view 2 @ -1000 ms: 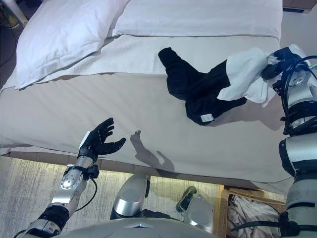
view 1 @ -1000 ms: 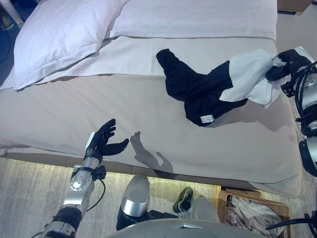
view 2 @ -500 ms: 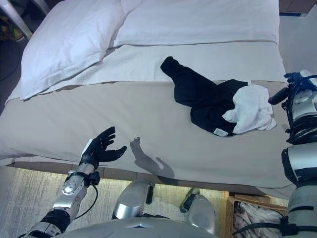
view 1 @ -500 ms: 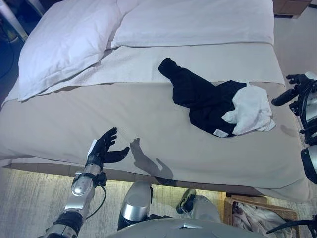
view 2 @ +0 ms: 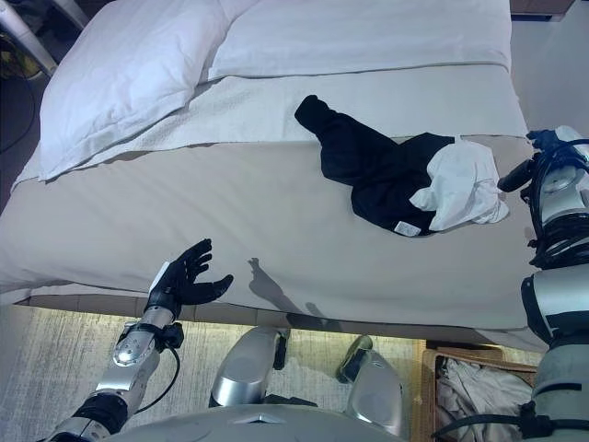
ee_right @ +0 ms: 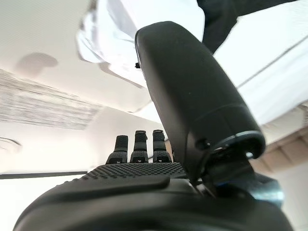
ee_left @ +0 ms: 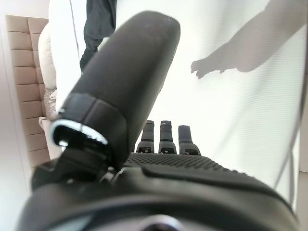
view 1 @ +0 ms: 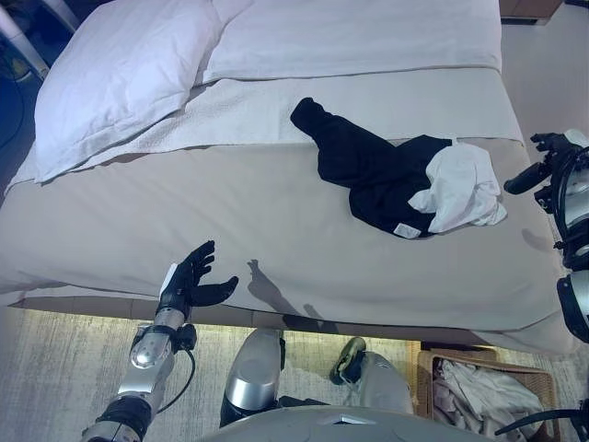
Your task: Pick up the clothes from the bed and place them into the basket
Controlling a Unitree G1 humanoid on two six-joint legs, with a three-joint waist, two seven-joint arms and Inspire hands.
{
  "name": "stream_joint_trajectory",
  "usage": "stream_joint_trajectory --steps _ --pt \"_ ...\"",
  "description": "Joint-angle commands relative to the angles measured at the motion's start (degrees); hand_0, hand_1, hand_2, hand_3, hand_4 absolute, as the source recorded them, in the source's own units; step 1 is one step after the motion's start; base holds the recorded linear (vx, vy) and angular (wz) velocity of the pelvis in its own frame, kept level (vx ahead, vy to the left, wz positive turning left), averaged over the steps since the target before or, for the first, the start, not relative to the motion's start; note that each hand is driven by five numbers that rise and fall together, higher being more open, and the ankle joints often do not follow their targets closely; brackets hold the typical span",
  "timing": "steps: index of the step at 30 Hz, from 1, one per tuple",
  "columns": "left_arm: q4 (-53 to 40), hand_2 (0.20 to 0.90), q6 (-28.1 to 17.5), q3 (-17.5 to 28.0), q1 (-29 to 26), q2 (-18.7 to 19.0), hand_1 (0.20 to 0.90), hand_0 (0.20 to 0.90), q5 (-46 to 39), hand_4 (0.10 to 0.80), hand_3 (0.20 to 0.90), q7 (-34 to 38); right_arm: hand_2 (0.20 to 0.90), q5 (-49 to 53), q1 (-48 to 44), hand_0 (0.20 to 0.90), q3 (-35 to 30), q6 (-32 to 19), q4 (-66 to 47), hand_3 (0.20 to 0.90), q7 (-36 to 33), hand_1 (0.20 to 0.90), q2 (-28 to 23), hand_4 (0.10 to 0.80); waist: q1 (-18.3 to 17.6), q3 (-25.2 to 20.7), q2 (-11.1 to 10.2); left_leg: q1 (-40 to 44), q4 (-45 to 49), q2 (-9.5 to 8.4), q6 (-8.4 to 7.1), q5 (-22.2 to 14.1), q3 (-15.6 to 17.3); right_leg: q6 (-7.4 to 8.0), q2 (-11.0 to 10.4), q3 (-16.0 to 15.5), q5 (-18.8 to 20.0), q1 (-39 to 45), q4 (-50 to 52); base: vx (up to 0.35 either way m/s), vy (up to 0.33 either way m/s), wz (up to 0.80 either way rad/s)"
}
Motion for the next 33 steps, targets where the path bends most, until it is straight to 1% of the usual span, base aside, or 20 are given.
stream_joint_trajectory --steps 1,6,12,15,20,23,27,31,33 --pt "-6.77 0.9 -4.78 -0.75 1.49 1.66 0.9 0.9 -1.56 0.8 0.9 0.54 0.9 -0.22 -9.61 0.9 4.55 -3.33 -6.13 0.9 -6.14 0.9 -3.71 0.8 2.44 -0.86 -0.3 -5.92 7.9 -0.23 -2.06 -1.59 -1.74 -0.32 0.36 -0.39 -4.02 4.57 3.69 0.042 0.03 0.12" --pt "-5.9 0.9 -6.08 -0.89 1.7 1.42 0.9 0.9 -2.37 0.8 0.9 0.19 0.9 -1.75 -12.09 0.9 6.8 -3.16 -6.14 0.9 -7.04 0.9 -2.51 0.8 3.73 1.11 0.68 -7.99 8.1 -0.94 -2.1 -0.99 -2.35 -0.48 -0.57 -1.18 -4.45 2.31 6.04 -0.02 0.038 0.13" --pt "-6.83 0.9 -7.04 -0.94 1.77 1.91 0.9 0.9 -2.27 0.8 0.9 -0.05 0.9 -0.9 -14.17 0.9 7.95 -0.44 -6.53 0.9 -8.12 0.9 -1.81 0.8 4.88 3.88 1.83 -11.76 9.93 -1.79 -1.66 -0.74 -2.9 -0.82 -1.61 -1.66 -5.03 -2.15 10.51 -0.042 -0.015 0.16" --pt "-7.42 0.9 -7.77 -1.48 1.93 2.0 0.9 0.9 -2.6 0.8 0.9 -0.55 0.9 -1.35 -15.05 0.9 8.44 0.55 -6.43 0.9 -7.85 0.9 -1.52 0.8 4.89 5.68 2.79 -13.62 10.45 -2.67 -1.22 -0.7 -3.05 -0.95 -2.06 -1.37 -5.21 -4.94 12.87 -0.063 -0.003 0.16" --pt "-8.51 0.9 -8.55 -2.65 2.12 1.82 0.9 0.9 -3.25 0.8 0.9 0.01 0.9 -2.13 -14.84 0.9 8.92 2.8 -5.52 0.9 -7.15 0.9 -1.01 0.8 4.44 6.47 3.72 -16.21 10.76 -3.14 -0.73 -0.74 -2.44 -0.88 -2.54 -0.78 -5.15 -8.63 14.55 -0.049 0.021 0.03" --pt "-8.91 0.9 -8.73 -3.04 2.04 1.84 0.9 0.9 -3.28 0.8 0.9 0.6 0.9 -2.21 -14.76 0.9 9.29 4.47 -4.7 0.9 -6.93 0.9 -0.87 0.8 4.18 6.47 3.93 -17.76 11.23 -3.19 -0.33 -1.16 -2.11 -0.84 -2.63 -0.35 -5.09 -10.82 15.48 -0.044 0.001 0.01" --pt "-9.59 0.9 -8.29 -3.13 1.83 2.37 0.9 0.9 -4.1 0.8 0.9 1.16 0.9 -3.77 -14.62 0.9 9.19 5.39 -2.27 0.9 -8.18 0.9 -1.55 0.8 3.46 6.47 4.25 -19.85 12.25 -2.94 0.29 -1.8 -1.5 -0.77 -2.6 0.62 -5.18 -14.02 17.03 -0.047 -0.004 -0.02" --pt "-9.56 0.9 -8.16 -3.04 2.02 2.47 0.9 0.9 -4.12 0.8 0.9 1.2 0.9 -3.0 -13.91 0.9 8.39 5.23 -1.7 0.9 -8.93 0.9 -2.45 0.8 2.96 6.47 4.15 -20.22 12.71 -2.65 0.49 -2.09 -1.29 -0.74 -2.46 1.13 -5.26 -14.76 17.54 -0.01 -0.011 -0.09" --pt "-9.64 0.9 -7.84 -3.18 2.21 2.52 0.9 0.9 -3.97 0.8 0.9 1.32 0.9 -3.06 -13.32 0.9 7.7 4.01 -1.8 0.9 -9.62 0.9 -3.08 0.8 2.53 6.47 4.04 -20.22 12.87 -2.42 0.47 -2.21 -1.22 -0.72 -2.28 1.51 -5.26 -14.93 17.52 0.012 -0.008 -0.06"
